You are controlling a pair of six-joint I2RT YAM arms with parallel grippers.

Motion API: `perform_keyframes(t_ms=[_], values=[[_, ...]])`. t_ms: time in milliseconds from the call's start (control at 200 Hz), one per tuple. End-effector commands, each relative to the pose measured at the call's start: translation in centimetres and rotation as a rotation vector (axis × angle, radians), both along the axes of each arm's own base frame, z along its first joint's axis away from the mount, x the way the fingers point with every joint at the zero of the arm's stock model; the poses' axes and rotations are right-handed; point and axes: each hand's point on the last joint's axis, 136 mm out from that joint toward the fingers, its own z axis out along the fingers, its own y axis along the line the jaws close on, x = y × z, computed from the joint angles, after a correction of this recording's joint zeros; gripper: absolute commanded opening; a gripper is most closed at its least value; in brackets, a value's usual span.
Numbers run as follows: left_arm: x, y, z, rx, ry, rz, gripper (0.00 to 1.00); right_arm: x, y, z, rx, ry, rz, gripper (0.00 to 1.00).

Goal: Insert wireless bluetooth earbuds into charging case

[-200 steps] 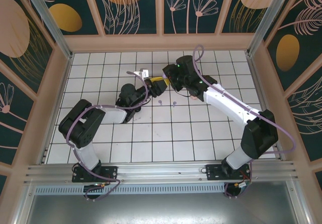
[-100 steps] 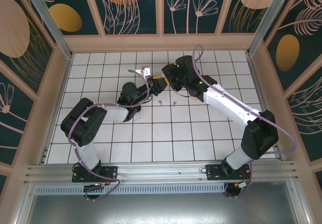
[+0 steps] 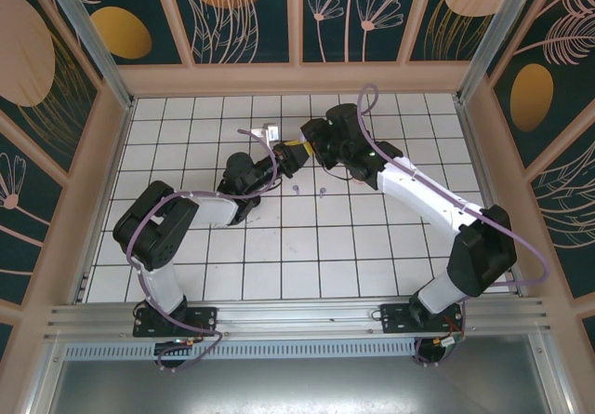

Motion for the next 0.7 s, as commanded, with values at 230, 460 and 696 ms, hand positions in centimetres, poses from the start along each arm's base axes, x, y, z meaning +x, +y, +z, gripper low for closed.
perform_keyframes(t_ms=[230,460,696], values=[[0.2,0.1,1.2,-0.026,-0.014,0.004,0.05,-0.4,-3.7,7.1,-0.015,-0.194,-0.058,0.76],[-1.1,-0.6,1.3,0.048,-0.03,-0.08,0.0,-2.8,-8.9,7.1,-0.146,-0.301,-0.065,0.76],[-4.0,-2.1,2.4,0.112,-0.076,-0.301,0.0,-4.6,-13.1,6.0,-0.342,-0.467,0.01,0.76]])
